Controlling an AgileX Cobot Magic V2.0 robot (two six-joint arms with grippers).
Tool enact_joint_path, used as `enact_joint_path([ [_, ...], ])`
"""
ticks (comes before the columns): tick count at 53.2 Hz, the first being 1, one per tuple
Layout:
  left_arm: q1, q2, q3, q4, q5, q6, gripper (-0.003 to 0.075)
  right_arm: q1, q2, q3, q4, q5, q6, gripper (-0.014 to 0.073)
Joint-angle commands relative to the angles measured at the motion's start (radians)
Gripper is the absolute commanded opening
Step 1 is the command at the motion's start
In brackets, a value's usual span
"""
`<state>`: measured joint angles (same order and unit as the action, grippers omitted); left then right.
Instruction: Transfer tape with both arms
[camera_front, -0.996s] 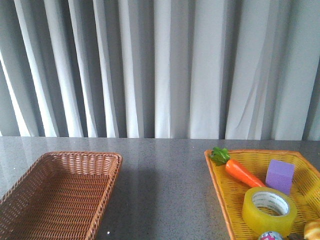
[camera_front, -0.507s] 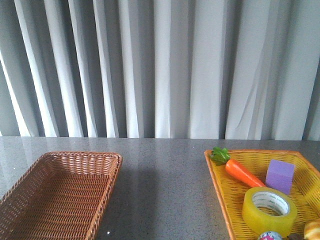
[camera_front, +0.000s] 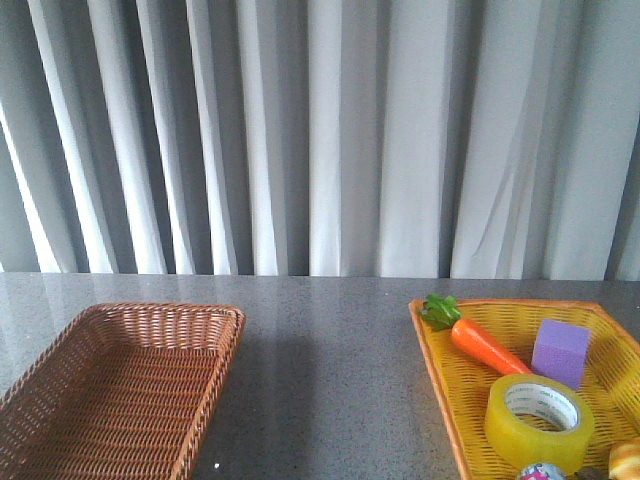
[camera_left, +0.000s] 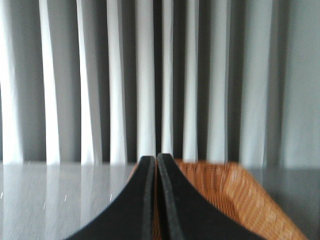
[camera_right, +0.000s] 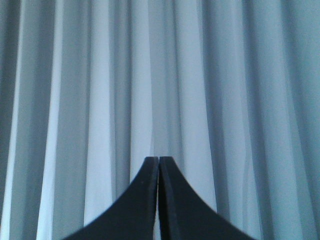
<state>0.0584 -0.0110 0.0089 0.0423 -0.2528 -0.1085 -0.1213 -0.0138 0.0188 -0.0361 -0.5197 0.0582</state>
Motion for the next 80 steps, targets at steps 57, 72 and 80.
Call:
enact_joint_path([
  [57,-0.104,1.010,-1.132,0.021,0.445,0.030,0.0001,0.215,1.033,-1.101,-0.549,0.706,0.487,0.0000],
  [72,-0.104,1.050,-1.172,0.008,0.498,0.013,0.0272,0.215,1.037,-1.101,-0.504,0.775,0.487,0.0330],
  [80,-0.104,1.078,-1.220,-0.003,0.527,0.013,0.0573,0.215,1.043,-1.104,-0.488,0.806,0.470,0.0629],
])
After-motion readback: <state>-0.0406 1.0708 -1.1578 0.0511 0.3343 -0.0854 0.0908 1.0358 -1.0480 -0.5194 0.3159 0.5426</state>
